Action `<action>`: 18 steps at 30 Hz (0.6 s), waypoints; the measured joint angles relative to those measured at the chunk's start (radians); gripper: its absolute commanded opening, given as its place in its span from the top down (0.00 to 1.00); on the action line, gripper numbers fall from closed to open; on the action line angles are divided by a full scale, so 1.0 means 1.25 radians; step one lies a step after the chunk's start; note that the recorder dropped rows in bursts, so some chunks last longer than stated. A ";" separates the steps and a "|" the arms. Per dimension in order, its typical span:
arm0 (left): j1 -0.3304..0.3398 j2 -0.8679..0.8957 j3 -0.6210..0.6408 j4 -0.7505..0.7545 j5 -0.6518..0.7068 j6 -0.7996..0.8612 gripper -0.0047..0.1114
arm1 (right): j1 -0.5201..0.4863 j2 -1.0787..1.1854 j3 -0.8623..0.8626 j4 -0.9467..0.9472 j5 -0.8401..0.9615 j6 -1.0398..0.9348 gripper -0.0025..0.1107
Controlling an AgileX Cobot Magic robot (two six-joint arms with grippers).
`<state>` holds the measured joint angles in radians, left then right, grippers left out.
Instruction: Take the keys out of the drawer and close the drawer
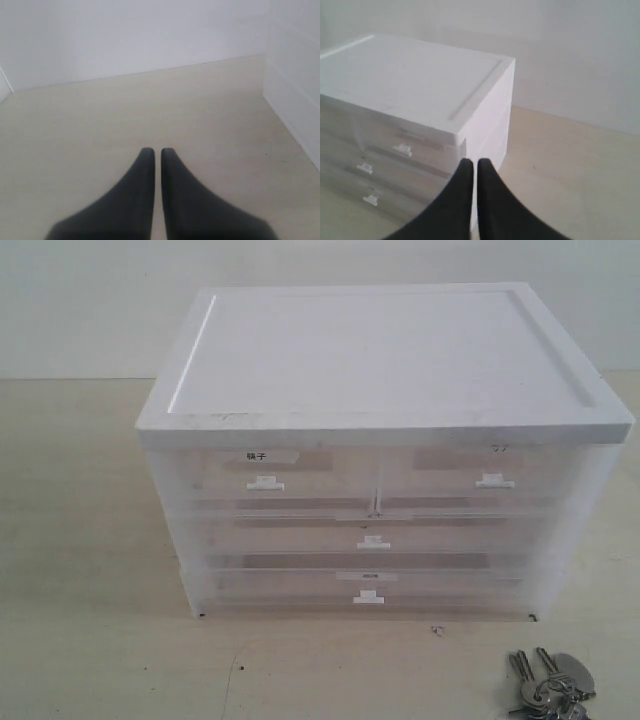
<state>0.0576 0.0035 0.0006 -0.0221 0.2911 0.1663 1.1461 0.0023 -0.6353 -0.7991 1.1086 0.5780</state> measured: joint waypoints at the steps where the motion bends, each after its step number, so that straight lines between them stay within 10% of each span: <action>1: 0.000 0.000 0.000 0.000 0.000 0.000 0.92 | 0.000 0.000 0.000 0.000 -0.022 0.000 0.98; 18: 0.000 0.000 0.000 0.000 0.000 0.000 0.92 | 0.000 0.232 -0.265 -0.157 -0.006 0.035 0.98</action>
<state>0.0576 0.0035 0.0006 -0.0221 0.2911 0.1663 1.1461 0.2929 -0.9671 -0.9954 1.1010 0.6219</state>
